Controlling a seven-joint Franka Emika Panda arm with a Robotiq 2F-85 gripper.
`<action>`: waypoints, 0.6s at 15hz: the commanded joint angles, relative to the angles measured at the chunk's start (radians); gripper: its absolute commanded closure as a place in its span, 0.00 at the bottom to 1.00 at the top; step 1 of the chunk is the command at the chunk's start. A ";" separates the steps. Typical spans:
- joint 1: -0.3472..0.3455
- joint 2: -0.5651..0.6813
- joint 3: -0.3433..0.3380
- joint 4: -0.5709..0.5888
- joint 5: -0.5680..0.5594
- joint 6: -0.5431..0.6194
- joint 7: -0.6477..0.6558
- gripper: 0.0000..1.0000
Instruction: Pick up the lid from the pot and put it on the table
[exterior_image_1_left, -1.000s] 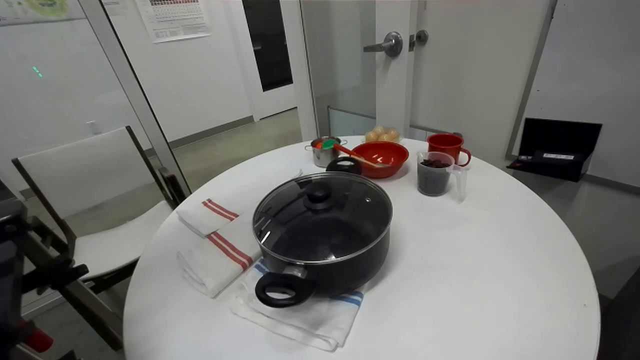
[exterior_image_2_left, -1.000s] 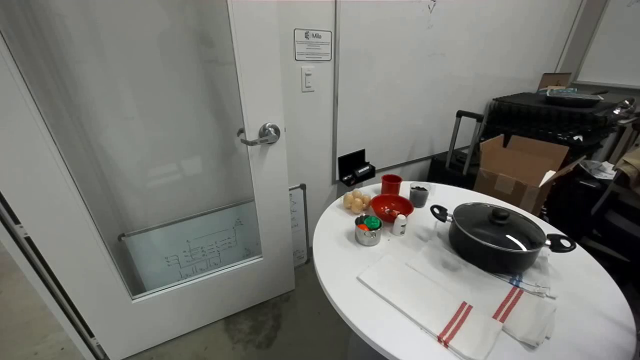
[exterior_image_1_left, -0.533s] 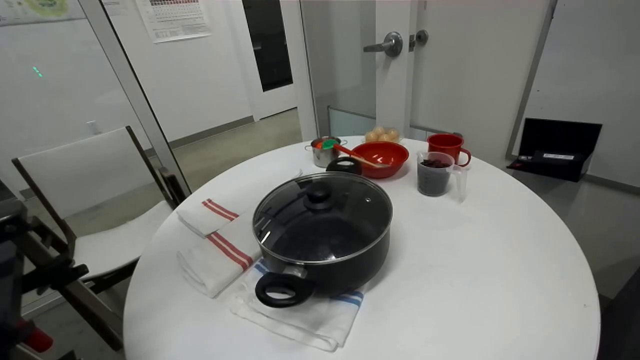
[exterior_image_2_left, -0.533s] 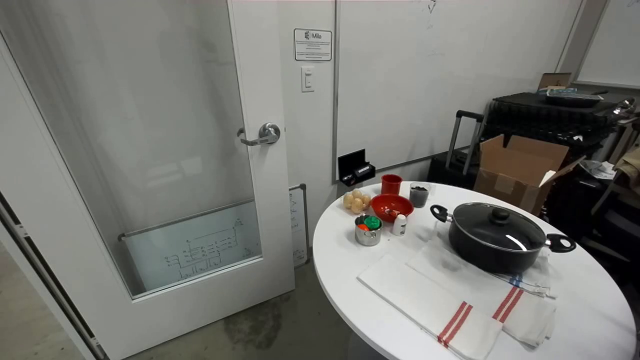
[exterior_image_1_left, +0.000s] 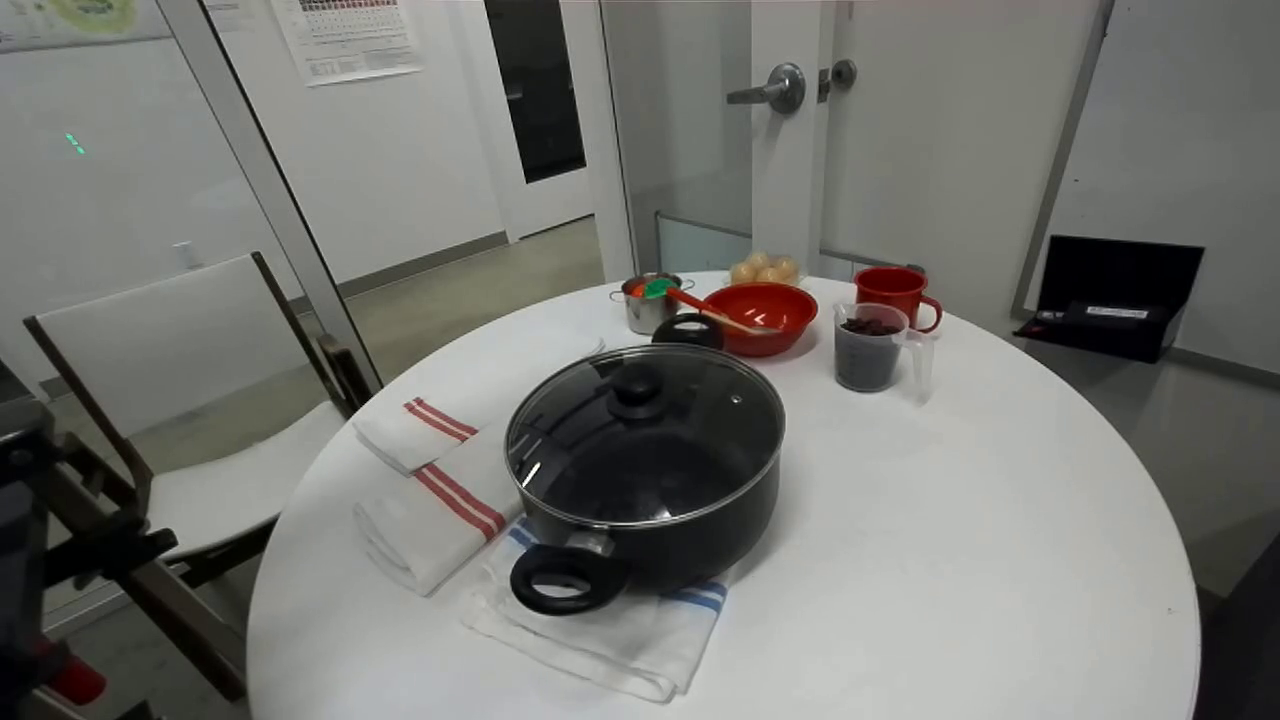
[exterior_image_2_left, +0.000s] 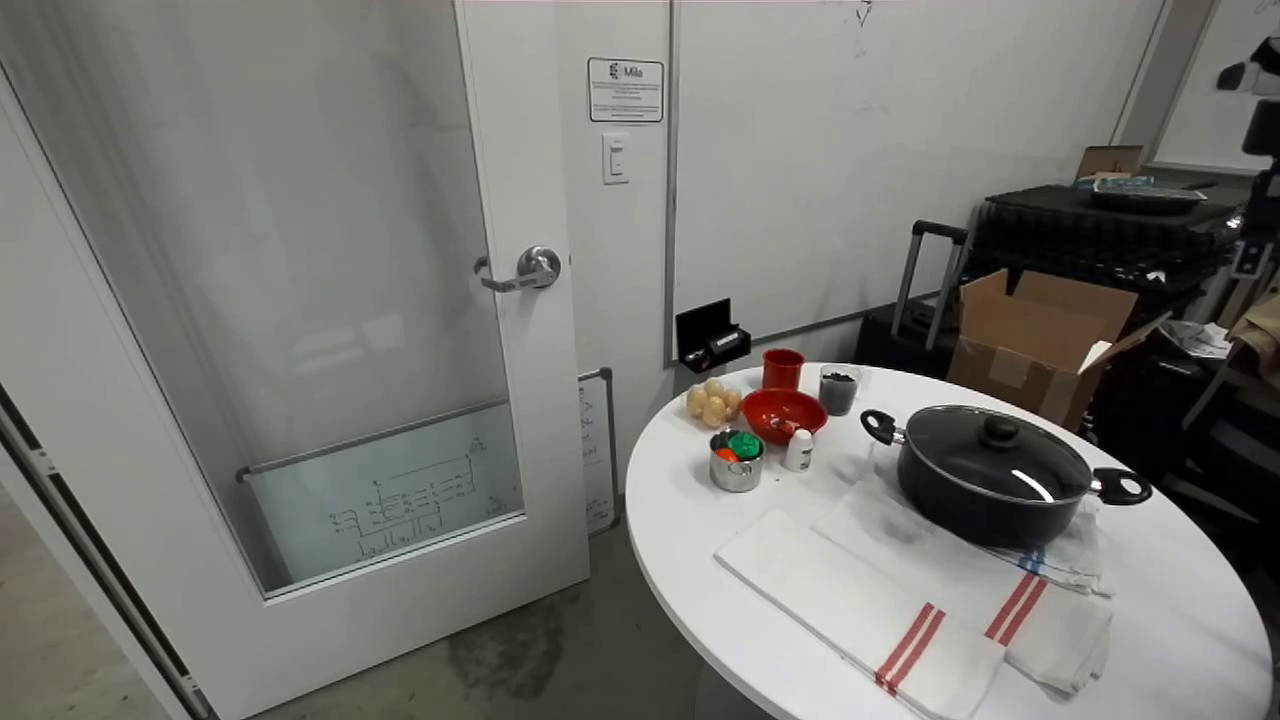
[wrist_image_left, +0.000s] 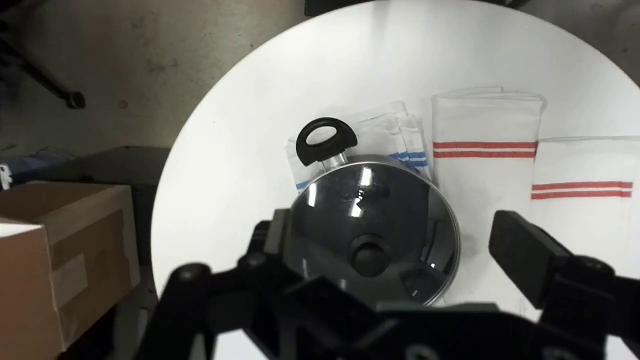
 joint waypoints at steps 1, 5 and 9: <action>0.024 0.198 -0.048 0.132 0.111 0.058 -0.194 0.00; 0.006 0.376 -0.029 0.262 0.211 0.053 -0.342 0.00; -0.015 0.552 -0.002 0.390 0.184 0.052 -0.347 0.00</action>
